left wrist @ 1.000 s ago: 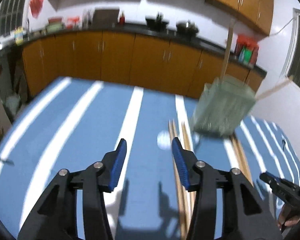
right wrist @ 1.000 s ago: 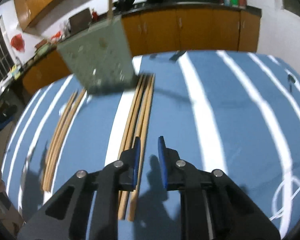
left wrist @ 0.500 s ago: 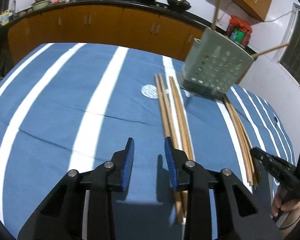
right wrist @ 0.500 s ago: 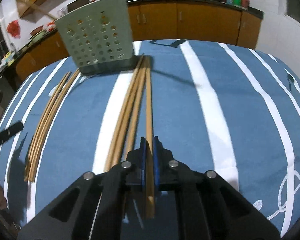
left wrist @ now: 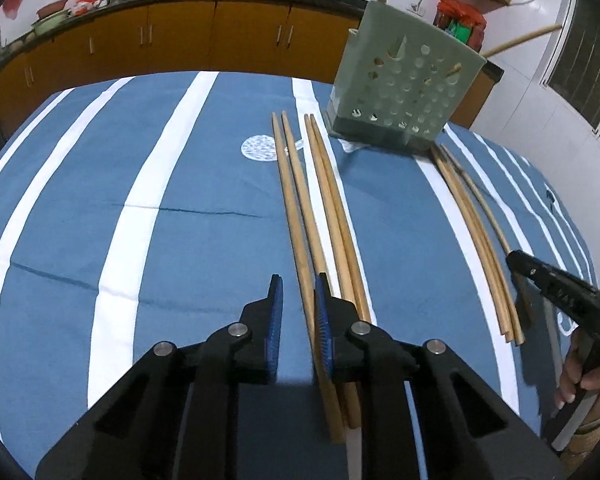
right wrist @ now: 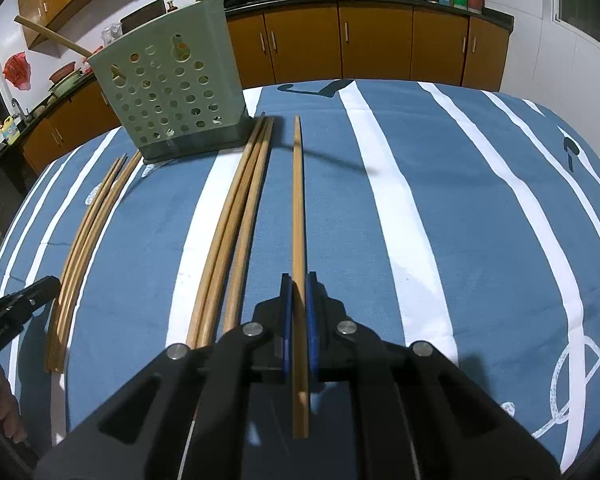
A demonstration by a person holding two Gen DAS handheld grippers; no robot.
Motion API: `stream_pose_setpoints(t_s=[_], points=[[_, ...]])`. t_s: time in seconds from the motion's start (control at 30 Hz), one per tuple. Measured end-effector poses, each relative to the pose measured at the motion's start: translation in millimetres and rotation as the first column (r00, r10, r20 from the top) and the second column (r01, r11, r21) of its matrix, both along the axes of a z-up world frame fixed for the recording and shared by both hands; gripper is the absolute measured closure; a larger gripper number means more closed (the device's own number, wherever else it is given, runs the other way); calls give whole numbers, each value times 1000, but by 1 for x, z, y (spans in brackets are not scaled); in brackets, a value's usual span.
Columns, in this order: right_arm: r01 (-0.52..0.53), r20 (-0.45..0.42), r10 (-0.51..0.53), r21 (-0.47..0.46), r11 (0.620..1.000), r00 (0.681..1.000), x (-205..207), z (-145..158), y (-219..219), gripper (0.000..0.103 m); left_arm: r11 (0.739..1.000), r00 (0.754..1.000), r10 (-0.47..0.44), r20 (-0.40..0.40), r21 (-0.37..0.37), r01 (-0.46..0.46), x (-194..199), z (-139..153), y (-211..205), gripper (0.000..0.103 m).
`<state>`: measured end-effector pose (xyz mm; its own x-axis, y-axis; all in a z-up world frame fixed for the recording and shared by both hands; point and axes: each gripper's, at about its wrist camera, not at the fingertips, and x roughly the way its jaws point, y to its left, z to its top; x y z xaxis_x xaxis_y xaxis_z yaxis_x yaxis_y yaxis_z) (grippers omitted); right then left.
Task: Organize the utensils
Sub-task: 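Return to the table and grasp a chopstick with each tool, then lift the held chopsticks with both tools and carry them above the holder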
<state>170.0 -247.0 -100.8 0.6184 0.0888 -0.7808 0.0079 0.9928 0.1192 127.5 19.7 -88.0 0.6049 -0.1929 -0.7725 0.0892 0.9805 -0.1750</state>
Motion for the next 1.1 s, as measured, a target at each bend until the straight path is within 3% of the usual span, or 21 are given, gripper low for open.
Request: stream_pose_setpoints(t_s=[0.5, 0.8, 1.1], points=[[-17, 7, 17, -15, 1000, 1000, -3, -1, 3, 94, 996, 1000, 22, 18, 91, -24, 2, -1, -7, 95], [30, 31, -29, -39, 999, 999, 5, 0, -7, 94, 990, 993, 113, 19, 87, -114, 19, 0, 27, 95], [36, 33, -34, -43, 998, 999, 6, -2, -12, 94, 991, 994, 107, 24, 74, -109, 19, -1, 31, 95]])
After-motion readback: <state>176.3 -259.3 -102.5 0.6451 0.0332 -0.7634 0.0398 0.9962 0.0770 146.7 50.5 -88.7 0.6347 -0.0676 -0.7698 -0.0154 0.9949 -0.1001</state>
